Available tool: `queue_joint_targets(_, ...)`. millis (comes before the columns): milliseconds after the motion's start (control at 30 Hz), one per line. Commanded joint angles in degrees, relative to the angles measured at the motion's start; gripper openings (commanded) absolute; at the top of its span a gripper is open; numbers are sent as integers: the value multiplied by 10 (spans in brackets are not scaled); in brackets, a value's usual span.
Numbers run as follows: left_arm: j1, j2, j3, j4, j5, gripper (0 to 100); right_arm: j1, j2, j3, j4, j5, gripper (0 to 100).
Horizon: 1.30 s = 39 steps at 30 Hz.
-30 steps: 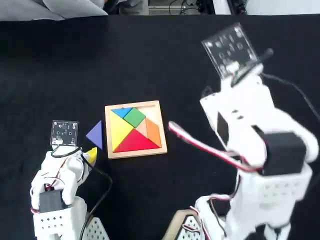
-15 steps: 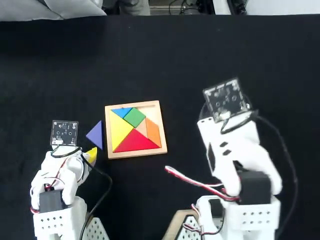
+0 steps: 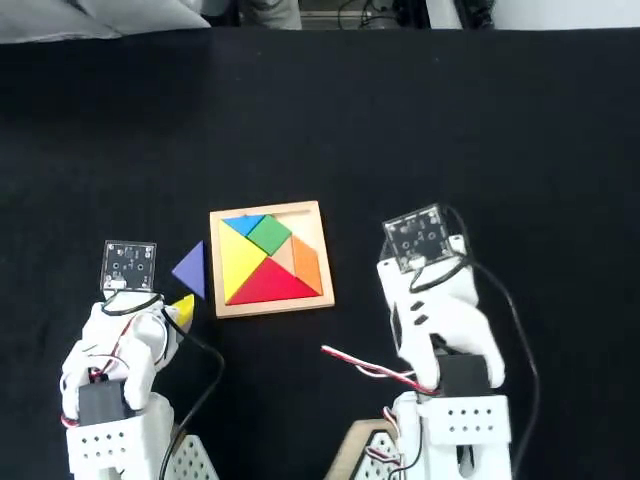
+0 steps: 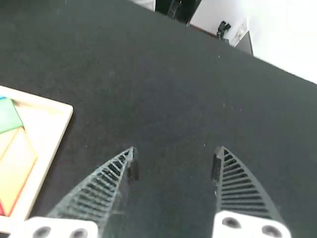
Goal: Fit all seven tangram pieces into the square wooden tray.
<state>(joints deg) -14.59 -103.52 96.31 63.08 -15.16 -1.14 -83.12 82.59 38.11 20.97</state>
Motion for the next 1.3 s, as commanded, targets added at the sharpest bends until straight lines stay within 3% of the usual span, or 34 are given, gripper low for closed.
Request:
queue_joint_targets(0, -1, -4, 11, -13, 5, 288, 8, -33, 67, -79, -6, 244)
queue_joint_targets(267, -1, -4, 10, -14, 6, 288, 8, -133, 142, -95, -4, 244)
queue_joint_targets(467, -1, 1, -12, -7, 7, 288, 7, -185, 144, -33, -5, 244)
queue_joint_targets(767, -1, 20, -173, 61, 3, 288, 6, -186, 144, -31, -5, 244)
queue_joint_targets(1100, 8, 357, -276, -25, 10, 288, 4, -185, 144, -24, -5, 244)
queue_joint_targets(1267, 60, 522, -344, -31, 99, 288, 3, -185, 144, -21, -5, 244)
